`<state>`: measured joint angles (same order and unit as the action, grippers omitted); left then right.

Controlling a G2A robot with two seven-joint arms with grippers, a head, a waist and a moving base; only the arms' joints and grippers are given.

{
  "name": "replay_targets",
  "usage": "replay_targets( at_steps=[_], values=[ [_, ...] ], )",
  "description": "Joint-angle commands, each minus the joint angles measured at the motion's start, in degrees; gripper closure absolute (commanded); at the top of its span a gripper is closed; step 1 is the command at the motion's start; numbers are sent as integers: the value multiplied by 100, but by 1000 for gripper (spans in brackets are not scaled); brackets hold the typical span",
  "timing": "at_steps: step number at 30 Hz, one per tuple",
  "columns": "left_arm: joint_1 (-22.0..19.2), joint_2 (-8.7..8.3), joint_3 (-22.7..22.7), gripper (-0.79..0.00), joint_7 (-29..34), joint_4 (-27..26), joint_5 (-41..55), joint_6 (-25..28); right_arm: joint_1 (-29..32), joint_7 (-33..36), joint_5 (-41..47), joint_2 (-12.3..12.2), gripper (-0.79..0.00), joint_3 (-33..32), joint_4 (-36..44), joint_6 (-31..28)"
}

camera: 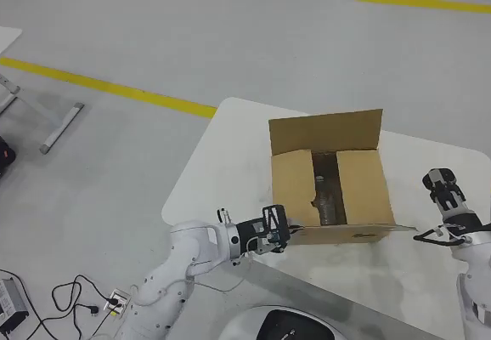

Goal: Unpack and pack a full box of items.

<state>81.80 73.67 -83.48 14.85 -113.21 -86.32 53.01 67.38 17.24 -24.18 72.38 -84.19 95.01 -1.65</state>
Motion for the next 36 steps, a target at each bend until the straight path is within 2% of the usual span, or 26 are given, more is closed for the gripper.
replay_targets(
  at_steps=[1, 6, 10, 11, 12, 13, 14, 22, 25, 30, 36],
  values=[
    [-23, -12, -23, 0, 151, -10, 426, 19, 3, 39, 39, -11, 0, -67, 64, 6],
    [-89, -49, -108, 0, 445, 27, 1460, 38, 44, 81, 75, -28, 0, -157, 197, 10],
    [-186, -88, -123, 0, 862, 124, 1655, -163, 60, 106, 55, -33, 0, -140, 118, 26],
    [-211, -93, -118, -283, 904, 175, 1684, -250, 51, 104, 45, -33, 0, -125, 92, 41],
    [-243, -99, -102, -339, 931, 205, 1684, -316, 45, 105, 55, -31, 0, -105, 70, 38],
    [-272, -104, -80, -579, 954, 232, 1655, -370, 39, 111, 46, -31, 0, -86, 44, 41],
    [-305, -112, -61, -785, 998, 256, 1560, -435, 31, 111, 35, -30, 0, -70, 22, 45],
    [-519, -112, 170, -785, 735, 416, 1034, -1352, -25, 209, -165, -43, 0, 15, -198, 116],
    [-639, -98, 253, -785, 755, 491, 684, -1986, -42, 132, -130, -33, 0, 58, -365, 140],
    [-843, -84, 568, -785, 599, 719, 139, -2386, -92, -21, -131, -19, 0, 131, -673, 128],
    [-1064, -62, 823, -785, 754, 1104, -275, -2855, -98, -41, -219, -15, 0, 206, -882, 135]
  ],
)
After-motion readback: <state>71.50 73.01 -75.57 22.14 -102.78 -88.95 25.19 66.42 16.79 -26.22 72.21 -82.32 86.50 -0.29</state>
